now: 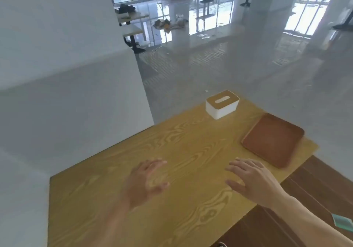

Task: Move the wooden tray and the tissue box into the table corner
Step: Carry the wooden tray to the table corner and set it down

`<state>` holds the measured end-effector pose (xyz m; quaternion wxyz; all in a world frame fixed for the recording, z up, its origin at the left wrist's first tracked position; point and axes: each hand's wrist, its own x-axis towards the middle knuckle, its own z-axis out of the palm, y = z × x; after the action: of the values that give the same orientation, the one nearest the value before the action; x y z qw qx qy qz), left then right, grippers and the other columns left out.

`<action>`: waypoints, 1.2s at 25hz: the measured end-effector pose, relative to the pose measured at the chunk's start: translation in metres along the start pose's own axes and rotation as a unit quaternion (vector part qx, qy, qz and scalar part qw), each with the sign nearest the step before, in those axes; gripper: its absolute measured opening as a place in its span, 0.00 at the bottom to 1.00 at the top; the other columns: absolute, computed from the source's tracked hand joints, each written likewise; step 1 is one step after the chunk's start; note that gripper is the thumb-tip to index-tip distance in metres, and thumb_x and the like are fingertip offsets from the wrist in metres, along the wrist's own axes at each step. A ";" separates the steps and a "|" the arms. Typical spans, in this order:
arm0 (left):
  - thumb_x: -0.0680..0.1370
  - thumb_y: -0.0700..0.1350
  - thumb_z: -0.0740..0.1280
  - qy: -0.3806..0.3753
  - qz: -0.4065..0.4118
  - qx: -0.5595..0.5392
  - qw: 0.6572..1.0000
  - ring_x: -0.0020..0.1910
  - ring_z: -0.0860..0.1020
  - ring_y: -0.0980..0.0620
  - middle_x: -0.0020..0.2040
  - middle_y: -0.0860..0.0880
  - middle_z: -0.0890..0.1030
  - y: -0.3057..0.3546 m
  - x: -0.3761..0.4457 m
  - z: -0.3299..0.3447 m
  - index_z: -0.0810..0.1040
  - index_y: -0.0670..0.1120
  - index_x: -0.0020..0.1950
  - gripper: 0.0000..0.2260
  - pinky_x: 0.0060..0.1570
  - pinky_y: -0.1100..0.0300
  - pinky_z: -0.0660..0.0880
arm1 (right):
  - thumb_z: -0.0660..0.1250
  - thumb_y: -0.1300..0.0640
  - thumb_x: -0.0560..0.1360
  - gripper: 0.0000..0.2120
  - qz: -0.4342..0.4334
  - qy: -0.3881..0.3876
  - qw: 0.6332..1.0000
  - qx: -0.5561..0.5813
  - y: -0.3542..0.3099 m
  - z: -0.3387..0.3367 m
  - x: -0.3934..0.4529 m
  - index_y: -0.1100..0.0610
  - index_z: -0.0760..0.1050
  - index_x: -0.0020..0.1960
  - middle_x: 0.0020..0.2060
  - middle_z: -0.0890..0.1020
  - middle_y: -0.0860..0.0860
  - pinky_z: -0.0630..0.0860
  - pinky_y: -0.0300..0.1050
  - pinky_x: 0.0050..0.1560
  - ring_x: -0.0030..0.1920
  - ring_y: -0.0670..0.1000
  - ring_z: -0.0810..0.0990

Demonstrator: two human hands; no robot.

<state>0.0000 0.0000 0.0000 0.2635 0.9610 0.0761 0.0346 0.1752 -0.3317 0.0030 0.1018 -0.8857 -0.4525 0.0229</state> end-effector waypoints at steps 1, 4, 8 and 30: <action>0.73 0.72 0.60 -0.018 0.024 0.008 1.000 0.73 0.63 0.59 0.73 0.61 0.68 0.010 0.015 0.009 0.65 0.61 0.73 0.31 0.72 0.51 0.63 | 0.53 0.32 0.78 0.28 0.021 0.008 1.000 -0.006 0.015 0.001 -0.011 0.47 0.79 0.64 0.63 0.82 0.46 0.72 0.54 0.66 0.67 0.51 0.76; 0.73 0.70 0.60 -0.052 0.073 0.033 0.995 0.72 0.64 0.58 0.72 0.58 0.69 0.042 0.061 0.038 0.67 0.57 0.74 0.32 0.71 0.52 0.62 | 0.54 0.32 0.77 0.27 0.096 0.008 0.995 0.005 0.062 -0.001 -0.041 0.46 0.78 0.65 0.63 0.81 0.44 0.70 0.53 0.67 0.67 0.49 0.75; 0.74 0.70 0.58 -0.097 0.087 0.034 0.991 0.72 0.63 0.59 0.73 0.59 0.68 0.080 0.107 0.080 0.66 0.57 0.74 0.32 0.70 0.55 0.59 | 0.54 0.33 0.77 0.25 0.159 0.006 0.987 0.000 0.124 -0.005 -0.075 0.45 0.78 0.63 0.62 0.81 0.43 0.72 0.51 0.65 0.65 0.48 0.77; 0.71 0.70 0.61 -0.251 -0.127 -0.063 0.958 0.60 0.75 0.53 0.66 0.51 0.74 0.153 0.269 0.263 0.71 0.51 0.69 0.33 0.59 0.50 0.76 | 0.56 0.37 0.79 0.17 0.322 -0.157 0.928 0.100 0.306 0.051 -0.063 0.45 0.76 0.55 0.53 0.81 0.42 0.77 0.47 0.51 0.51 0.46 0.79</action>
<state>0.3133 -0.2177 -0.1407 0.3360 0.9027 0.1270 -0.2369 0.3756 -0.5487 -0.1119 0.1049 -0.9540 -0.1480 0.2389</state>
